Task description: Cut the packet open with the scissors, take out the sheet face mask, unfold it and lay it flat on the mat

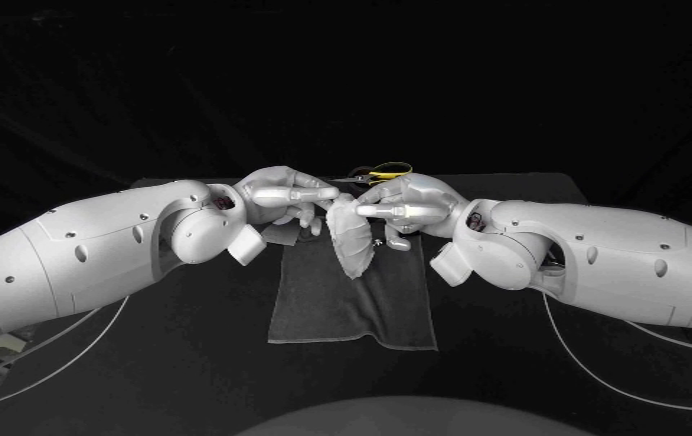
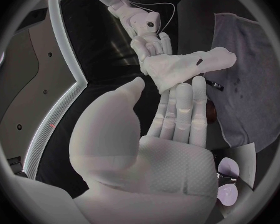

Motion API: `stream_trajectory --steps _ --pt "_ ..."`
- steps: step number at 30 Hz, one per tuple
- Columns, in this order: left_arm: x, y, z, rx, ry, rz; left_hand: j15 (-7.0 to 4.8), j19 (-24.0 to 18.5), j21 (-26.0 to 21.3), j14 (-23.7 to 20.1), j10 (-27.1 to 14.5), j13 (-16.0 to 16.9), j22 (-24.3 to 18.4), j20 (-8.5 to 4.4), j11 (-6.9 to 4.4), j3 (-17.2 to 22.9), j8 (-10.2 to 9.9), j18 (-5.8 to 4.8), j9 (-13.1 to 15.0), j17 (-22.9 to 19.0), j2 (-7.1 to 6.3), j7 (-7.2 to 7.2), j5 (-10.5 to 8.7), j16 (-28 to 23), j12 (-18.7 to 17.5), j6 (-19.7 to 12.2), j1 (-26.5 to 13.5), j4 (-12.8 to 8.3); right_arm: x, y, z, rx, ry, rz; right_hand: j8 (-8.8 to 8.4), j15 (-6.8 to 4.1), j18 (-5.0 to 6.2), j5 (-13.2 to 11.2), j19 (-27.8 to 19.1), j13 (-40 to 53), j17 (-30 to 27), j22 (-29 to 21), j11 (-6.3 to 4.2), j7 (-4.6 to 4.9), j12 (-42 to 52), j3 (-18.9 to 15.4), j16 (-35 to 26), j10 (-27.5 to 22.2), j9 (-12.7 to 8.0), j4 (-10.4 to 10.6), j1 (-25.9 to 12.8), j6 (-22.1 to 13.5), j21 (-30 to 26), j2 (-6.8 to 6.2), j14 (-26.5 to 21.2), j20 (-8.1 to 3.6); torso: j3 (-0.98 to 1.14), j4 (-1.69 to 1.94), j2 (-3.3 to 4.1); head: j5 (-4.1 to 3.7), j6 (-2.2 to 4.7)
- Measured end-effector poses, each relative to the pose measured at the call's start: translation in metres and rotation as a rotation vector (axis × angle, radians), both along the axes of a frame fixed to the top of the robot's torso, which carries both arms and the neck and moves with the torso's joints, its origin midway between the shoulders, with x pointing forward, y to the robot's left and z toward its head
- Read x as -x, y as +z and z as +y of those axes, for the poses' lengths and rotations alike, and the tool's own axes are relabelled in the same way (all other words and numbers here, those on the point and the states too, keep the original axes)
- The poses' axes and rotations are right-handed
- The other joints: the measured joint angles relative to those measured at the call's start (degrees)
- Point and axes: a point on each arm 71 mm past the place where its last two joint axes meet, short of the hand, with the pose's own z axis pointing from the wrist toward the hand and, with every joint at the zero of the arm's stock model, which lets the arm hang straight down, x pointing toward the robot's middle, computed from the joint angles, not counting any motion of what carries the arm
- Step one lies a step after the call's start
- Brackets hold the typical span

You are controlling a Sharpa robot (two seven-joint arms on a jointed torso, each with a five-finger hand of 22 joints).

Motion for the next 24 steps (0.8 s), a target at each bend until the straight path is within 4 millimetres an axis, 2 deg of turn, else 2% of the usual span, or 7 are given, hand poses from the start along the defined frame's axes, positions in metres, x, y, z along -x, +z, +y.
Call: stream_trajectory --steps 5,9,15,18,20,21,24 --pt "-0.005 -0.001 0.010 -0.037 0.061 -0.029 0.96 -1.0 -2.5 -3.1 -6.9 0.8 -1.6 0.97 1.11 -7.7 0.0 -0.02 -0.4 -1.3 1.55 0.50 0.00 -0.8 3.3 -1.7 4.2 3.2 -0.001 0.000 -0.002 0.002 -0.011 0.000 0.01 0.00 -0.01 0.0 0.0 0.0 0.0 0.0 -0.08 -0.02 0.0 0.0 0.0 0.1 0.0 0.0 -0.4 0.0 0.0 -0.08 0.0 0.00 0.00 -0.01 0.00 0.00 0.01" --pt "-0.009 0.000 0.020 -0.061 0.125 -0.056 2.65 -1.3 -5.3 -6.9 -17.5 1.1 -3.6 2.20 3.01 -19.8 2.2 -0.02 -0.8 -3.5 4.45 0.16 0.33 -2.2 7.0 -4.2 12.6 7.5 -0.001 0.000 -0.005 0.002 -0.019 0.003 0.02 0.00 -0.05 -0.1 0.0 0.1 0.0 0.0 -0.08 -0.09 0.0 0.0 0.0 0.1 0.0 0.0 -0.5 0.1 0.0 -0.07 0.0 0.01 0.01 -0.01 -0.01 -0.06 0.02" --pt "-0.009 0.003 0.030 -0.077 0.221 -0.100 2.85 0.0 -6.0 -7.1 -20.6 2.8 -4.9 2.48 3.12 -22.4 5.2 -0.02 -1.0 -5.2 7.62 -0.25 0.33 -2.2 14.4 -5.8 17.4 7.7 -0.002 -0.001 -0.008 0.001 -0.030 0.006 0.26 0.01 -0.07 -0.1 0.0 0.1 0.1 0.0 -0.09 -0.18 0.0 0.0 0.0 0.1 0.0 0.0 -0.7 0.0 0.0 -0.22 0.0 0.01 0.00 -0.01 0.00 -0.12 0.04" --pt "-0.006 0.005 0.033 -0.080 0.255 -0.118 1.15 1.5 -5.8 -5.3 -16.6 5.0 -4.9 1.45 1.35 -21.2 10.1 -0.03 0.5 -5.6 9.49 -0.15 0.34 -0.6 21.2 -2.1 19.7 7.0 -0.002 -0.001 -0.009 0.001 -0.035 0.007 0.32 0.01 -0.09 -0.1 0.0 0.1 0.0 0.0 -0.29 -0.19 0.0 0.0 0.0 0.3 0.0 0.0 -0.8 0.0 0.0 -0.30 0.0 0.01 0.00 -0.01 0.01 -0.14 0.08" --pt "-0.003 0.006 0.033 -0.080 0.263 -0.125 -1.40 4.6 -3.7 -0.7 -10.0 7.0 -3.9 -0.47 -1.47 -19.7 14.1 -0.03 2.0 -5.0 10.82 -2.53 0.34 2.0 27.1 1.9 21.0 7.4 -0.002 -0.001 -0.009 0.002 -0.039 0.007 0.33 0.01 -0.10 -0.1 0.0 0.1 0.1 0.0 -0.29 -0.31 0.0 0.0 0.0 0.3 0.0 0.0 -0.9 0.1 0.0 -0.43 0.0 0.01 -0.01 -0.02 0.02 -0.18 0.08" --pt "-0.001 0.007 0.033 -0.078 0.262 -0.126 -2.55 5.8 -2.7 1.3 -7.5 7.3 -3.5 -1.51 -2.70 -19.4 15.1 -0.03 2.2 -4.6 11.10 -3.59 0.34 2.8 28.7 3.1 20.8 7.6 -0.002 -0.001 -0.009 0.002 -0.041 0.007 0.33 0.01 -0.11 -0.2 0.0 0.1 0.0 0.0 -0.29 -0.31 0.0 0.0 0.0 0.3 0.0 0.0 -0.9 0.1 0.0 -0.43 0.0 0.01 -0.01 -0.02 0.02 -0.21 0.09" --pt "0.007 0.009 0.027 -0.071 0.242 -0.126 -4.77 8.4 -0.6 9.2 -1.4 7.6 -2.3 -3.69 -5.22 -19.3 15.9 -0.05 2.3 4.5 11.76 -5.75 0.33 5.7 30.7 6.3 17.8 7.8 -0.003 -0.001 -0.010 0.005 -0.047 0.005 0.33 0.02 -0.11 -0.2 0.0 0.1 0.0 0.0 -0.30 -0.33 0.0 0.2 0.0 0.3 0.0 -0.2 -0.9 0.1 0.0 -0.43 0.0 0.02 -0.02 -0.02 0.04 -0.24 0.07"
